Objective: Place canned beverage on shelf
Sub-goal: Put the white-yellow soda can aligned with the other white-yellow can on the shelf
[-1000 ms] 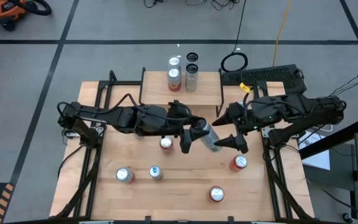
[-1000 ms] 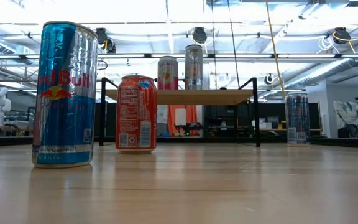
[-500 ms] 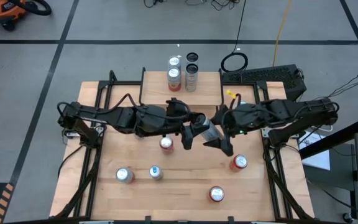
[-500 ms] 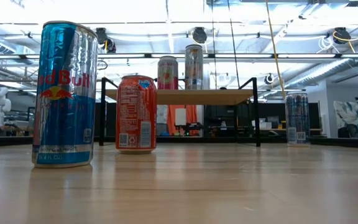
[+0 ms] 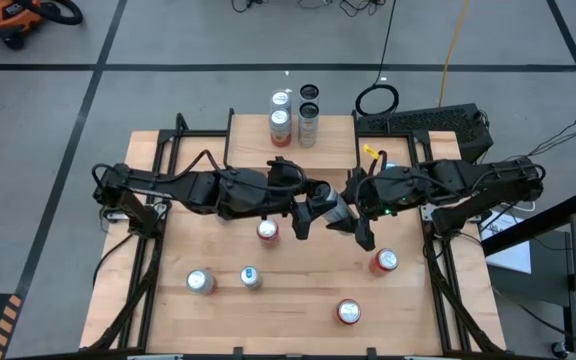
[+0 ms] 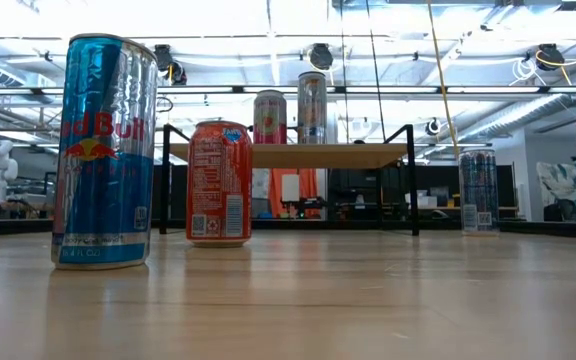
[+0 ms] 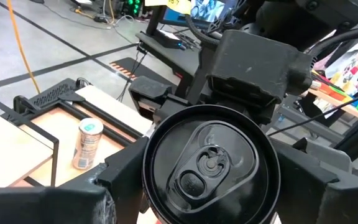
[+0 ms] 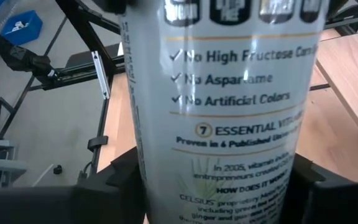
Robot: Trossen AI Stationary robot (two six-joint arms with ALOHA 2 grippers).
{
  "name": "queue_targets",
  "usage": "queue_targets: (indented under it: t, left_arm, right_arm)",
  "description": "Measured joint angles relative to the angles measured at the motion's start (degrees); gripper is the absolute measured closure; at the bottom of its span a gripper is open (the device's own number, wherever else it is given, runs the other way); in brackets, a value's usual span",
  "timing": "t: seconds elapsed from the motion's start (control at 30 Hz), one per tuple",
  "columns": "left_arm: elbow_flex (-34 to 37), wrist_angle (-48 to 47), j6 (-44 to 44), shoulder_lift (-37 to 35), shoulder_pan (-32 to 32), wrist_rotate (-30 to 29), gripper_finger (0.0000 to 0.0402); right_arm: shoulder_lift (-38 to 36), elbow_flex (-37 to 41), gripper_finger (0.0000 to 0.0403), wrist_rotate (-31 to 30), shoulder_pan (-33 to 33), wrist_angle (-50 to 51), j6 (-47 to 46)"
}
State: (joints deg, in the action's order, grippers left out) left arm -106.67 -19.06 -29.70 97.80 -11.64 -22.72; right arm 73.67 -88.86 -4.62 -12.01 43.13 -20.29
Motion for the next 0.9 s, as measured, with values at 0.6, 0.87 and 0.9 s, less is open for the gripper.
queue_targets:
  t: [0.6, 0.87, 0.9]
  left_arm:
    - [0.0, 2.0, 3.1, -2.0, 1.4, 7.8, 0.0121]
    - [-0.1, 4.6, 8.2, -3.6, 3.3, 11.8, 0.0061]
    - [-0.1, 5.1, 9.7, -3.7, 3.4, 14.0, 0.0057]
  right_arm:
    - [-1.7, 0.0, 0.0164, 14.1, 2.7, -2.0, -3.3]
    - [-1.8, 0.1, 0.0164, 20.5, 4.4, -2.6, -5.7]
    - [-1.8, 0.1, 0.0164, 21.4, 4.6, -2.8, -6.2]
